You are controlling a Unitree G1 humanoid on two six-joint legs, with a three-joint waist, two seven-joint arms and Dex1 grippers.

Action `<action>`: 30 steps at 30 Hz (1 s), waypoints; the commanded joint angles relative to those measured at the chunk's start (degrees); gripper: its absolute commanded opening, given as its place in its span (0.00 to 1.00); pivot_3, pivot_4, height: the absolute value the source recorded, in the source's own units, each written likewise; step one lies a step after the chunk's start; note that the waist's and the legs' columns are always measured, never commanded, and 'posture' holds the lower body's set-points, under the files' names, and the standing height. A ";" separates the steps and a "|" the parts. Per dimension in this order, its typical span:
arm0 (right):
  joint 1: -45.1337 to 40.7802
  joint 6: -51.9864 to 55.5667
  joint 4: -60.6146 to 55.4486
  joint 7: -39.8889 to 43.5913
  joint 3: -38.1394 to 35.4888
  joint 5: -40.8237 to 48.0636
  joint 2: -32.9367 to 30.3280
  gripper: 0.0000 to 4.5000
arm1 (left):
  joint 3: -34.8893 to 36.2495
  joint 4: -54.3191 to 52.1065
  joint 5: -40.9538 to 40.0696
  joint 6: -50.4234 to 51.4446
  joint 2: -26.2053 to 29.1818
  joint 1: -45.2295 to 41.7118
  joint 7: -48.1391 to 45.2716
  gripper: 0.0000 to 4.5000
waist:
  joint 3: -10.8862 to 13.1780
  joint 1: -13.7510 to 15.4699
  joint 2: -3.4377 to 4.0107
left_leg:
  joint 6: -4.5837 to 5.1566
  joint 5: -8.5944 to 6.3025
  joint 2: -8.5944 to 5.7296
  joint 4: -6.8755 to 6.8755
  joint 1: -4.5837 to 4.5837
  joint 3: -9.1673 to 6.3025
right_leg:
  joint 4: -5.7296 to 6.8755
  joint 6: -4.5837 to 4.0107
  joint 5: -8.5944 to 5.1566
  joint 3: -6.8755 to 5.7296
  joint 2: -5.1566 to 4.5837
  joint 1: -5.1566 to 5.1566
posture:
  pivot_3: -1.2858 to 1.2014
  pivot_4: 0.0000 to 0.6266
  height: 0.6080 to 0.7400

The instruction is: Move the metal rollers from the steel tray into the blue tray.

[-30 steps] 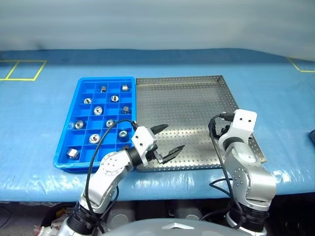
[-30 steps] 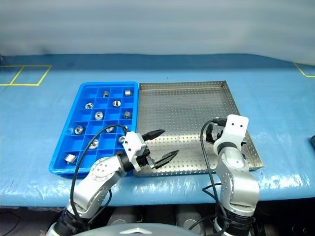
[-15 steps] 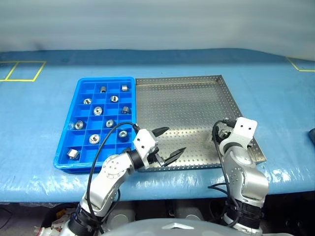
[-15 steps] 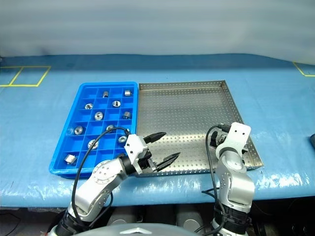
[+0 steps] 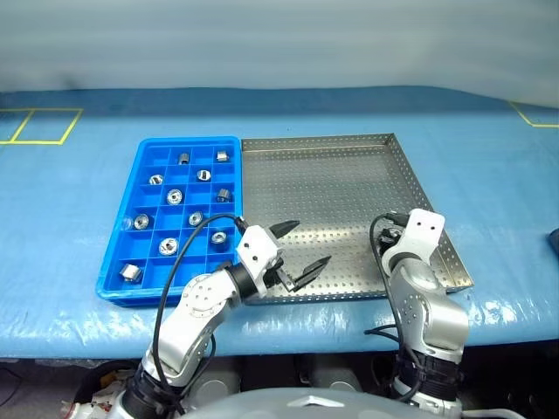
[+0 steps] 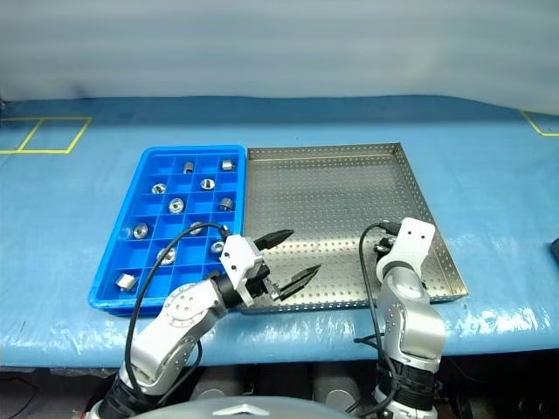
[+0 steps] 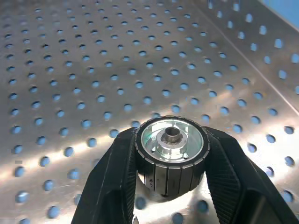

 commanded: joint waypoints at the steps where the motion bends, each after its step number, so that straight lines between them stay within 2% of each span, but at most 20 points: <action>1: -3.55 3.11 -6.30 5.42 4.11 2.31 -4.29 0.38 | 1.44 -3.84 0.91 -2.15 -1.36 -0.33 2.50 1.00 | 0.00 0.31 -0.02 | 0.01 0.00 -0.01 0.00 0.00 0.01 | -0.01 0.00 0.00 0.01 0.00 0.00 | 0.58 0.24 1.00; 7: -10.38 6.43 -7.46 18.25 13.05 6.23 -15.70 0.38 | 6.15 -8.24 1.58 -2.97 -0.72 4.67 6.84 1.00 | 0.03 1.66 -0.06 | 0.02 -0.01 0.00 -0.11 0.06 -0.02 | -0.03 0.01 0.01 -0.01 0.03 0.01 | 0.63 0.24 1.00; 12: -16.05 3.48 -2.74 26.72 19.01 7.82 -21.12 0.38 | 10.22 -12.88 2.54 -3.45 0.18 10.78 9.83 1.00 | 0.15 3.63 -0.24 | 0.04 -0.02 0.02 -0.20 0.05 -0.06 | -0.12 0.01 0.01 -0.06 0.03 0.01 | 0.66 0.24 1.00; 20: -21.27 -3.82 4.46 37.78 28.29 7.51 -23.59 0.38 | 15.23 -16.75 3.62 -4.94 1.34 17.19 12.43 1.00 | 0.32 8.64 -0.48 | 0.07 -0.03 -0.01 -0.20 -0.06 -0.12 | -0.29 0.00 0.00 -0.24 -0.06 0.00 | 0.72 0.24 1.00; 30: -22.20 -8.57 7.72 43.36 33.27 7.34 -21.46 0.38 | 18.21 -20.31 3.24 -6.91 0.39 24.55 13.77 1.00 | 0.37 17.27 -0.54 | 0.07 -0.05 0.01 -0.15 -0.43 -0.39 | -0.34 0.03 0.01 -0.76 -0.09 -0.15 | 0.75 0.24 1.00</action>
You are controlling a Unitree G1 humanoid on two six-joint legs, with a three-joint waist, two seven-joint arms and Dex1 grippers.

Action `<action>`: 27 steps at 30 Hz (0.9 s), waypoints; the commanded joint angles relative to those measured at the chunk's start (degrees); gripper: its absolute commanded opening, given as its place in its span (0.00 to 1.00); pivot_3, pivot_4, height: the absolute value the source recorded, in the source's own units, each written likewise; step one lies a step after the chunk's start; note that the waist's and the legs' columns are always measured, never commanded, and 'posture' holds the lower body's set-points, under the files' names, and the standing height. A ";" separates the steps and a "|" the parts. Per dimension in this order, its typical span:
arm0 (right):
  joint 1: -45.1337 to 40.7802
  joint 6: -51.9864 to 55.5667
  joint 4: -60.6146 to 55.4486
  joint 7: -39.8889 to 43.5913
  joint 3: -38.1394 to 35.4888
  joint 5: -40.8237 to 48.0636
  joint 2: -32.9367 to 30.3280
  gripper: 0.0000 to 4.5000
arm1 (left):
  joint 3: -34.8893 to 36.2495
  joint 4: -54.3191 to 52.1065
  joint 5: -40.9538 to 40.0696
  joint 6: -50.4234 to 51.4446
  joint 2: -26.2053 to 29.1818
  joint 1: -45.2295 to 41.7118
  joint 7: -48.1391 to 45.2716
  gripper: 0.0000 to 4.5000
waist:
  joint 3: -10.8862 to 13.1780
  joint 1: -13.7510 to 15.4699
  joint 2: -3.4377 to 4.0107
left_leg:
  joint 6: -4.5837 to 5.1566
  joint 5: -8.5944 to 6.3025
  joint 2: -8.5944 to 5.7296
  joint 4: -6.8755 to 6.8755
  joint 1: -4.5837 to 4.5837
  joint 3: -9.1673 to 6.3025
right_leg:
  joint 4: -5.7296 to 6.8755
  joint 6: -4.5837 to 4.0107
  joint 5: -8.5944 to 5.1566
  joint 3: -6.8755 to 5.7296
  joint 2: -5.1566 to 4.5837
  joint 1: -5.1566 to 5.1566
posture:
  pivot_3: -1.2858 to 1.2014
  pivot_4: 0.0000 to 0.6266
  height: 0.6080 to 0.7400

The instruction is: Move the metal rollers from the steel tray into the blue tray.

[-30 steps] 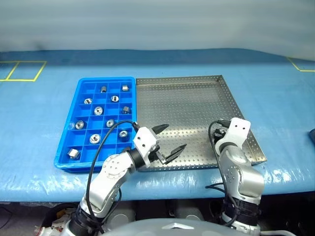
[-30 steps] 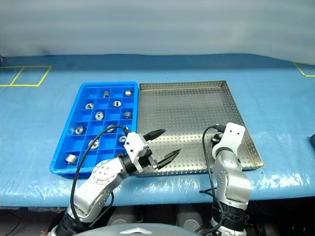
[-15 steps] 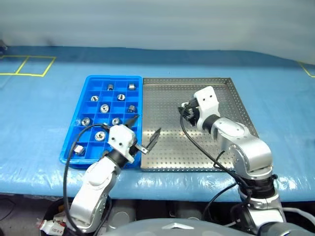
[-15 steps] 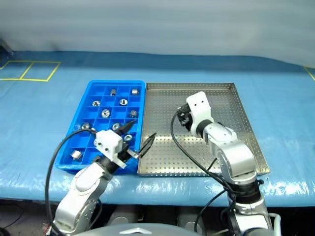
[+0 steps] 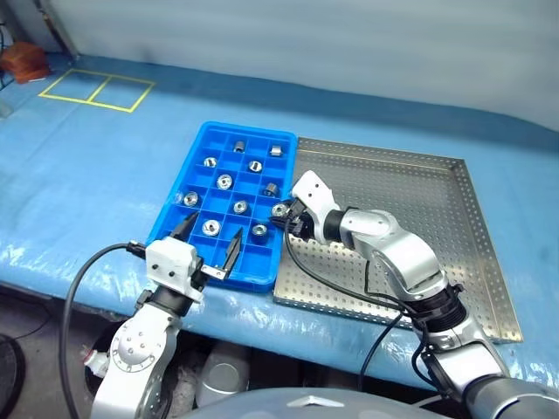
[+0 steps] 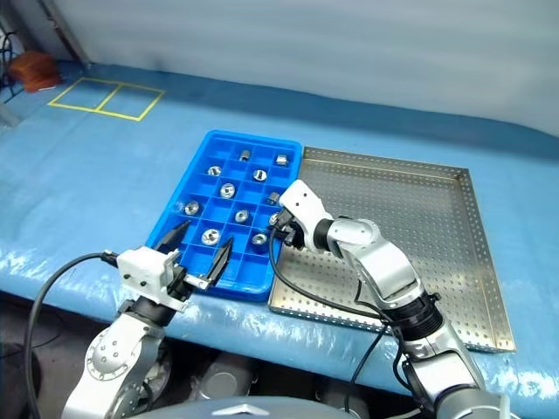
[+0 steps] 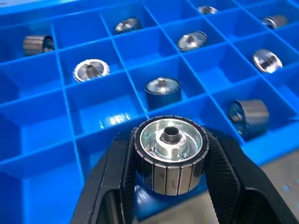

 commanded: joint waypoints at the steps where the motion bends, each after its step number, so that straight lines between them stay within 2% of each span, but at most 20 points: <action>1: -1.09 -1.93 -1.49 1.78 0.64 0.40 0.83 0.38 | 0.10 -3.87 -0.17 -2.22 -0.33 1.37 0.30 1.00 | 0.00 2.38 0.00 | 0.00 0.00 0.01 0.01 -0.05 0.01 | 0.00 0.00 0.00 -0.06 0.00 -0.03 | 0.76 0.24 1.00; 12: 2.67 -0.72 -4.09 4.03 1.82 0.92 0.18 0.38 | -0.82 -3.48 -0.23 -4.06 -0.19 3.08 -0.46 1.00 | -0.02 13.75 -0.02 | -0.15 -0.09 0.03 0.22 -0.35 0.11 | 0.01 -0.31 -0.20 -0.38 -0.11 -0.51 | 0.75 0.24 1.00; 15: 3.88 0.03 -5.76 4.46 1.15 1.18 -1.49 0.38 | -0.97 -3.04 -0.55 -4.27 -0.08 3.01 -1.17 1.00 | -0.03 15.73 -0.03 | -0.17 -0.09 0.03 0.28 -0.49 0.16 | 0.02 -0.25 -0.17 -0.38 -0.11 -0.65 | 0.74 0.24 1.00; 20: 5.32 1.56 -8.60 4.71 -0.63 2.07 -4.21 0.38 | -1.00 -1.89 -0.91 -4.77 -0.01 2.61 -2.23 1.00 | -0.04 17.31 -0.04 | -0.21 -0.11 0.04 0.31 -0.54 0.17 | 0.06 -0.26 -0.17 -0.41 -0.10 -0.73 | 0.73 0.24 1.00; 27: 7.93 3.68 -11.83 5.08 -1.59 3.50 -7.39 0.38 | -1.22 0.43 -1.12 -5.69 0.12 1.38 -3.98 1.00 | -0.04 17.37 -0.02 | -0.25 -0.14 0.05 0.31 -0.55 0.15 | 0.05 -0.18 -0.12 -0.45 -0.09 -0.73 | 0.72 0.24 1.00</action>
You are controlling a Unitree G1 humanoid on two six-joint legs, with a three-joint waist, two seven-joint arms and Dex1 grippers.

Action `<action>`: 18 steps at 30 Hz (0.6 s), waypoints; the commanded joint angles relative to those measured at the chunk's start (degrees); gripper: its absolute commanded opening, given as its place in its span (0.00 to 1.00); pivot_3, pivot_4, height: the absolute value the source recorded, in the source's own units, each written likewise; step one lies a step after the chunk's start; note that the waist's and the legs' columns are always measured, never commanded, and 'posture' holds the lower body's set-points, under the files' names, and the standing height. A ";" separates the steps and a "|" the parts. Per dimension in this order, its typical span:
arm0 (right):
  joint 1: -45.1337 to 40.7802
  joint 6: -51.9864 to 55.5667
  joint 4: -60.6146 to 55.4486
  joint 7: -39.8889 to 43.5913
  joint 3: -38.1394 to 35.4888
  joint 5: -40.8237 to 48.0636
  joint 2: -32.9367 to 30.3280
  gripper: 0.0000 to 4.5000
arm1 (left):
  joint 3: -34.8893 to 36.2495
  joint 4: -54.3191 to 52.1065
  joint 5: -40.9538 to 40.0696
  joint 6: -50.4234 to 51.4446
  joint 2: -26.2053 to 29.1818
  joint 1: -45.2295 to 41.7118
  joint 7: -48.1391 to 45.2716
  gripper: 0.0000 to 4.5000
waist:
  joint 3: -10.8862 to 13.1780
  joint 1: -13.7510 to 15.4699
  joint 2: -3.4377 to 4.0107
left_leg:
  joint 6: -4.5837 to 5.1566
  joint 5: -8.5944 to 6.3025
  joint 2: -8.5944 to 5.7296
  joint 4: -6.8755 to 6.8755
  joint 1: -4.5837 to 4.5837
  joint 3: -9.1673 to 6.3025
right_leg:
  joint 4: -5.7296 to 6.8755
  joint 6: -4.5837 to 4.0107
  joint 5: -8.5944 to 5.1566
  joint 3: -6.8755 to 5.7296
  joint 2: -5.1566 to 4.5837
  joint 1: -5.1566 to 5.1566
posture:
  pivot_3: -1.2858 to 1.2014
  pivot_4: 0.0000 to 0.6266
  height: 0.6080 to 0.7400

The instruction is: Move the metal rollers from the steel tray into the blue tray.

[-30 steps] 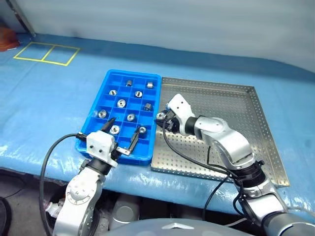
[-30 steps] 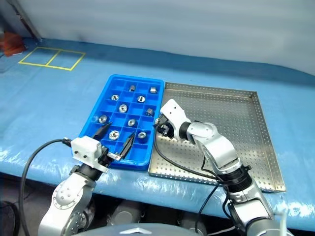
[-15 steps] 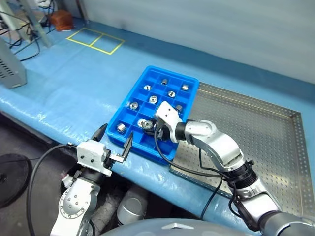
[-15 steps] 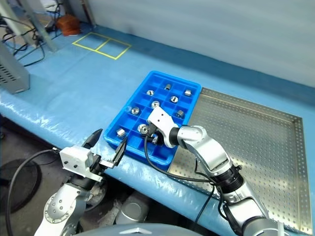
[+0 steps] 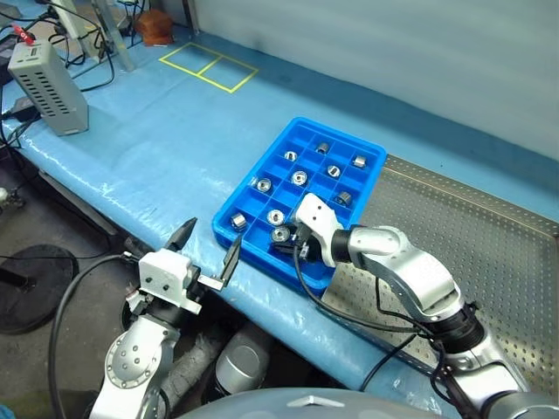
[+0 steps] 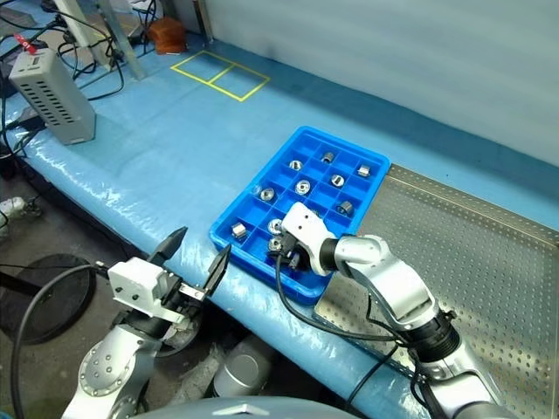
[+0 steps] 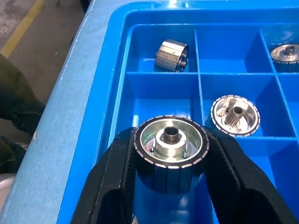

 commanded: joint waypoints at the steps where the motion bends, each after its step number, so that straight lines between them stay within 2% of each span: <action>1: 0.64 0.76 -2.84 0.32 -1.18 1.21 -0.64 0.38 | -0.46 0.46 -1.11 -1.89 0.12 -0.61 -0.97 1.00 | 0.00 -0.08 0.00 | 0.00 0.00 0.00 0.00 0.00 0.00 | 0.00 0.08 0.05 -0.01 0.00 0.00 | 0.72 0.24 1.00; 3: 1.48 1.15 -2.90 -0.08 -1.20 1.41 -0.56 0.38 | -0.63 1.21 -1.20 -2.01 0.30 -1.23 -1.44 1.00 | 0.00 -0.21 0.00 | -0.01 0.00 0.01 0.00 0.00 -0.01 | 0.01 0.13 0.08 -0.02 0.01 0.01 | 0.72 0.24 1.00; 4: 1.82 1.36 -3.00 -0.22 -1.18 1.56 -0.47 0.54 | -0.72 1.53 -1.18 -2.03 0.41 -1.53 -1.70 1.00 | -0.01 -0.32 0.00 | -0.01 0.00 0.00 0.01 0.00 -0.01 | 0.01 0.13 0.08 -0.03 0.01 0.01 | 0.72 0.24 1.00; 10: 3.10 2.20 -4.50 -1.82 -1.58 2.10 0.81 0.96 | -1.23 2.48 -1.32 -2.04 0.82 -2.74 -2.98 1.00 | -0.02 -1.17 -0.01 | -0.01 -0.01 0.00 0.03 0.01 -0.01 | -0.01 0.14 0.08 -0.04 0.00 0.05 | 0.70 0.24 1.00; 11: 3.36 2.26 -5.00 -2.20 -1.68 2.01 0.96 0.99 | -1.26 2.57 -1.42 -2.05 1.00 -2.82 -3.22 1.00 | -0.02 -1.34 -0.01 | -0.01 -0.03 0.00 0.03 0.01 -0.02 | -0.01 0.14 0.08 -0.04 0.00 0.05 | 0.70 0.24 1.00; 18: 5.87 3.89 -9.68 -3.17 -4.19 3.27 0.20 0.99 | -1.99 3.52 -2.02 -1.39 2.19 -4.75 -4.78 1.00 | -0.04 -3.16 0.01 | -0.02 -0.05 0.01 0.03 -0.04 -0.06 | -0.01 0.12 0.07 -0.06 0.02 0.30 | 0.68 0.24 1.00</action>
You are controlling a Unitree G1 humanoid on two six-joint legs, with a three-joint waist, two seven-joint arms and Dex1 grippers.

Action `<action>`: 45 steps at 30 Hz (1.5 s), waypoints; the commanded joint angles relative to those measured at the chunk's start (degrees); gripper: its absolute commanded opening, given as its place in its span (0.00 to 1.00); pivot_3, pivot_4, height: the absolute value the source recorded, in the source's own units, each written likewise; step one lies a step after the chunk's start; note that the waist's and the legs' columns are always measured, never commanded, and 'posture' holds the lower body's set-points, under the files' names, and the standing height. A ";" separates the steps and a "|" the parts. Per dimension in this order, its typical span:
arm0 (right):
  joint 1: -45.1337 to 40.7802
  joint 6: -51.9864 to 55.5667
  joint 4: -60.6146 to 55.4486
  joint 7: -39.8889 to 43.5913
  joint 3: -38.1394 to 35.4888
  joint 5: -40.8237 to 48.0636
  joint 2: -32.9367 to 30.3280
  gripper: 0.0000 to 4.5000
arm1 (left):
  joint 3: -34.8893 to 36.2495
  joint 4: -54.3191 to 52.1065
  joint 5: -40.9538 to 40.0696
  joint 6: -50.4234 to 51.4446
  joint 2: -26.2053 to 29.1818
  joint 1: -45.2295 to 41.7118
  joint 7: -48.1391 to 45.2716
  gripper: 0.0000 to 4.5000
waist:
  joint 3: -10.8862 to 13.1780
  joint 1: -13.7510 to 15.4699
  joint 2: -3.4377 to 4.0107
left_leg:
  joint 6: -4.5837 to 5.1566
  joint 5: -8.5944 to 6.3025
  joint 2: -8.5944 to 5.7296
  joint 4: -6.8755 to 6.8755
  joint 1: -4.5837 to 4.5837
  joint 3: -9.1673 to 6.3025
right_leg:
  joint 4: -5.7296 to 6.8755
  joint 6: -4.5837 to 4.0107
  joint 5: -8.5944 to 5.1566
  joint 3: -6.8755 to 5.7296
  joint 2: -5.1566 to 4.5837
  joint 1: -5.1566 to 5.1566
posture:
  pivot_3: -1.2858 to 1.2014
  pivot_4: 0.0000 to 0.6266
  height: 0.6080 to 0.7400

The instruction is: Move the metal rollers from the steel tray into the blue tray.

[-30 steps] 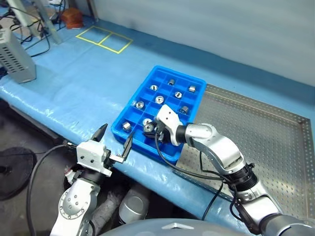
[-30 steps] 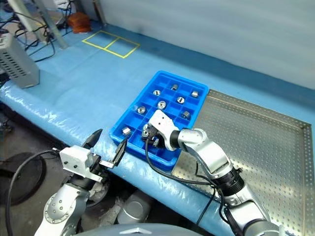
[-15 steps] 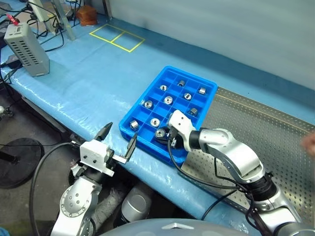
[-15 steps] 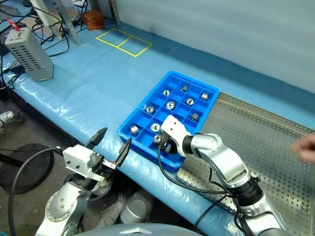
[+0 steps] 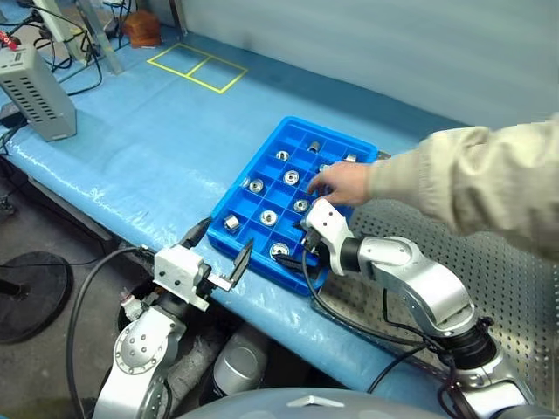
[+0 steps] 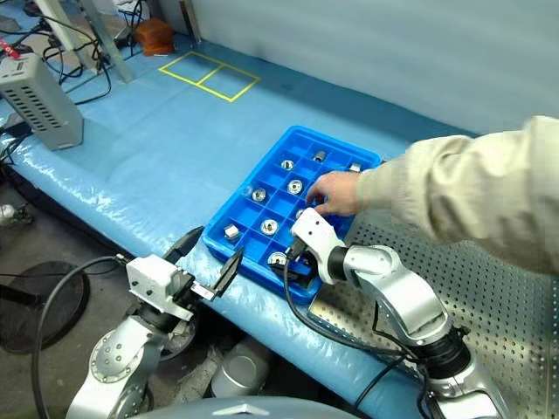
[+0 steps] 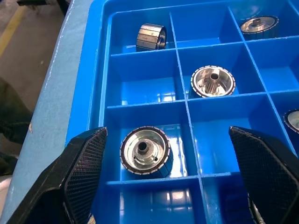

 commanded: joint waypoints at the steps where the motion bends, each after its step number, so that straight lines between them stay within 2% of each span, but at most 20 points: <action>1: 1.13 0.53 -4.01 -0.22 -1.22 1.69 -0.43 0.99 | -0.53 -0.02 -0.91 -0.63 0.78 -0.97 -1.31 1.00 | 0.00 -0.73 0.01 | 0.00 0.00 0.00 0.01 0.01 0.00 | 0.00 0.00 0.00 0.00 0.00 0.01 | 0.68 0.24 1.00; 5: 1.71 1.10 -4.99 -1.16 -1.63 1.94 -0.36 0.99 | -0.50 0.31 -1.15 -0.60 0.84 -1.24 -1.40 1.00 | 0.00 -2.68 0.01 | 0.00 0.00 0.01 0.04 0.23 -0.01 | 0.01 -0.27 -0.17 -0.01 0.00 0.26 | 0.67 0.24 1.00; 22: 2.71 1.22 -6.30 -4.04 -1.54 2.99 0.24 0.99 | -1.92 1.56 -0.67 -0.90 1.20 -1.86 -1.55 1.00 | -0.01 -9.40 0.02 | 0.02 0.01 0.01 0.09 0.38 -0.20 | 0.01 -0.25 -0.14 -0.02 0.05 0.52 | 0.66 0.24 1.00; 45: 2.42 1.74 -7.04 -4.65 -1.20 4.41 -0.20 0.99 | -2.71 2.18 -0.83 -0.75 1.16 -2.53 -1.53 1.00 | -0.01 -13.50 0.02 | 0.05 0.03 0.01 0.14 0.41 -0.26 | 0.05 -0.25 -0.12 0.04 0.07 0.59 | 0.66 0.24 1.00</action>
